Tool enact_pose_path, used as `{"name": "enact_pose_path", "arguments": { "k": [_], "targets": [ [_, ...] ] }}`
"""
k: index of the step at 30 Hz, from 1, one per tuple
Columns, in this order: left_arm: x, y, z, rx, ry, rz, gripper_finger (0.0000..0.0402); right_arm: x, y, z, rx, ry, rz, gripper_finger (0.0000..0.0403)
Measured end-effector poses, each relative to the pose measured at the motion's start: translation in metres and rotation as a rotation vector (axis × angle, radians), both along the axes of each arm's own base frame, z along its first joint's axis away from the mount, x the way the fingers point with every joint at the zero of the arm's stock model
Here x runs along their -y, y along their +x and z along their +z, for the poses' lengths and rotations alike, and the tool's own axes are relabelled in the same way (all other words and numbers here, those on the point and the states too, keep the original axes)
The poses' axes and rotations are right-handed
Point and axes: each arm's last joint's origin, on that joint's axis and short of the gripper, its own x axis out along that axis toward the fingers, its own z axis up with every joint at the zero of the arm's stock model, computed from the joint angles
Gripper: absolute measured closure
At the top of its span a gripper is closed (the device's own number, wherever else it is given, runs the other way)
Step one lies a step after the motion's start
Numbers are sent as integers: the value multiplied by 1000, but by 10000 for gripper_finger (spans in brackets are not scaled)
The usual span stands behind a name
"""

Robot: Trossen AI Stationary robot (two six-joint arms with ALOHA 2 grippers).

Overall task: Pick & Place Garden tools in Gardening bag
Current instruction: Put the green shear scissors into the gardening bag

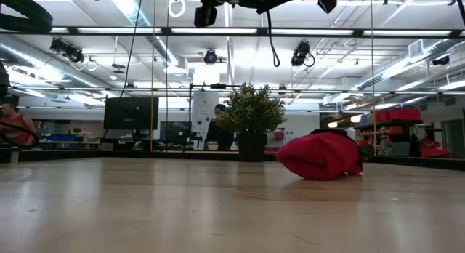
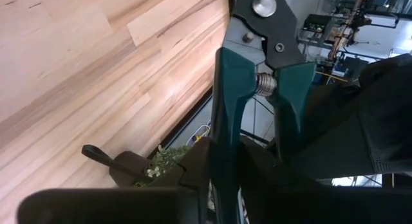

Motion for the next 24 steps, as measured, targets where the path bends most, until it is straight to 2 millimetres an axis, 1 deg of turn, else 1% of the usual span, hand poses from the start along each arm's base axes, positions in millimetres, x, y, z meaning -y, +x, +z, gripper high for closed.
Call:
{"name": "enact_pose_path", "arguments": {
  "k": [4, 10, 14, 19, 24],
  "targets": [
    [0, -1, 0, -6, -2, -3, 312, 0, 2, 2, 25, 14, 3, 301],
    [1, -2, 0, -10, -1, -7, 312, -1, 3, 3, 48, 24, 6, 247],
    [-1, -2, 0, -12, 14, -11, 312, -1, 3, 2, 65, 57, -16, 217],
    [-7, -3, 0, -9, 12, 2, 312, -2, 3, 3, 92, 73, -55, 208],
    [-17, -6, 0, -16, 6, 15, 312, -3, 2, 5, 114, 69, -66, 219]
  ]
}}
